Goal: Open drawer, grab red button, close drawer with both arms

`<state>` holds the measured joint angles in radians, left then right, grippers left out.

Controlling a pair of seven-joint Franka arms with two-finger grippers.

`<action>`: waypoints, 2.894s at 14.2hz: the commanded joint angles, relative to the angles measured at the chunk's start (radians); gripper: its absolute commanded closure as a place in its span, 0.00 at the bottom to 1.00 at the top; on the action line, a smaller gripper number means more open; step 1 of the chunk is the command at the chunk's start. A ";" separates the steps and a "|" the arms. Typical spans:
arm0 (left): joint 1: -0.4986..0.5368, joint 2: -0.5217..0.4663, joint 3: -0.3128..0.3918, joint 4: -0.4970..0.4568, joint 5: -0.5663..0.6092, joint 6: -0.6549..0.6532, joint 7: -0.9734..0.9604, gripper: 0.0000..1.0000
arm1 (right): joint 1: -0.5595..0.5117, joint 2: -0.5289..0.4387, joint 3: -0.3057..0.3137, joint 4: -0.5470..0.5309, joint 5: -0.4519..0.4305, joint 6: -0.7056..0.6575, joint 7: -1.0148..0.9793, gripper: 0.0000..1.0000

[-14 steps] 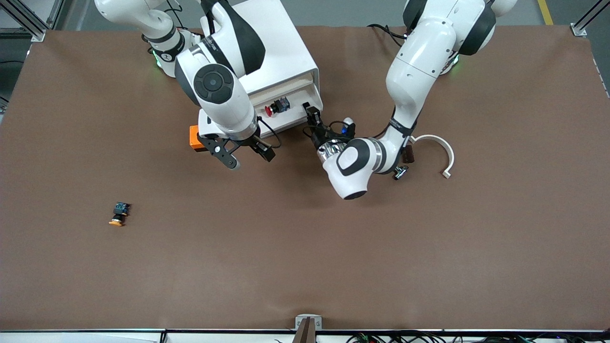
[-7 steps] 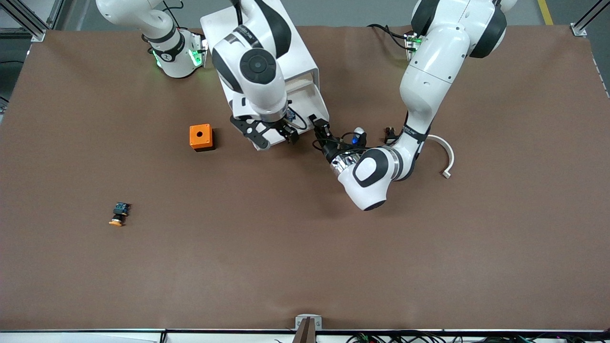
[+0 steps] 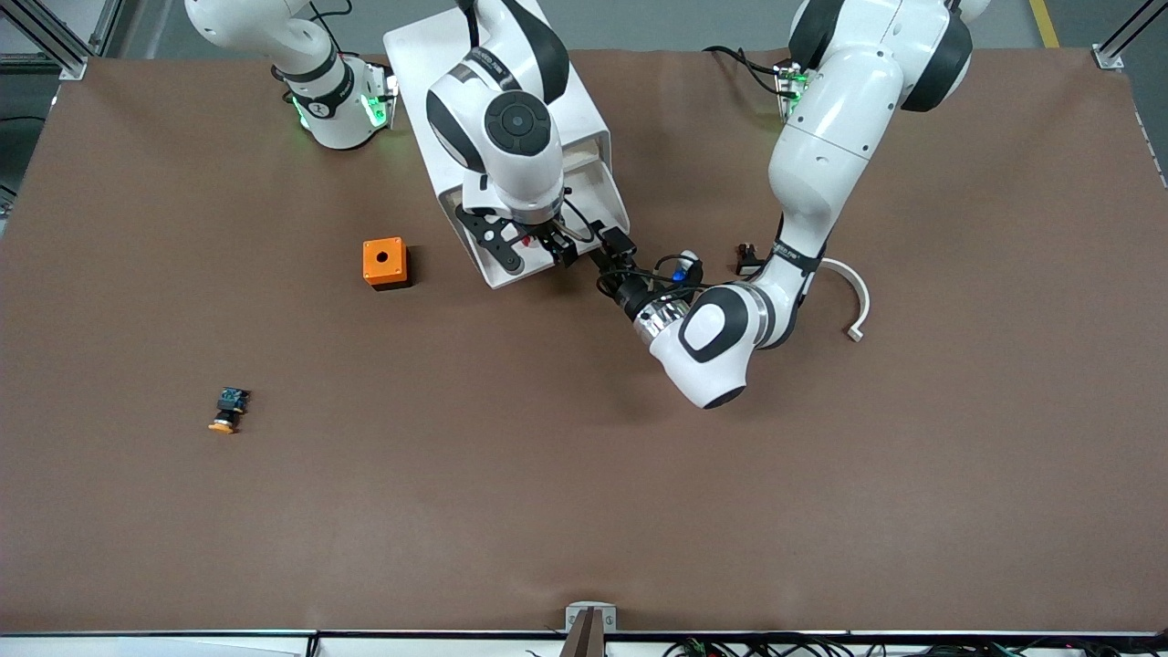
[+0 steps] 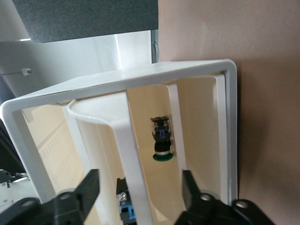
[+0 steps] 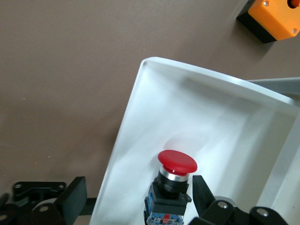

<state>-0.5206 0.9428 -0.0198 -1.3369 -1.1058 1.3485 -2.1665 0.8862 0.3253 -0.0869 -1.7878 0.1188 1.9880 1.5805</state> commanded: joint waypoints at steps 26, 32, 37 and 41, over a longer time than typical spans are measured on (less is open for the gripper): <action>-0.039 -0.325 0.185 0.191 0.561 0.219 1.326 0.01 | 0.047 -0.003 -0.011 0.003 0.021 0.016 0.038 1.00; -0.133 -0.335 0.185 0.148 0.727 0.331 1.324 0.01 | -0.215 -0.037 -0.017 0.136 0.064 -0.210 -0.456 1.00; -0.219 -0.380 0.185 -0.068 0.776 0.568 1.309 0.00 | -0.494 -0.032 -0.020 0.065 0.052 -0.164 -1.035 1.00; -0.303 -0.388 0.187 -0.197 0.790 0.686 1.282 0.00 | -0.663 0.012 -0.020 -0.005 0.032 0.010 -1.452 1.00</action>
<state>-0.7876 0.6149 0.1580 -1.4344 -0.3476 1.9908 -0.8651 0.2846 0.3180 -0.1287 -1.7631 0.1550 1.9312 0.2683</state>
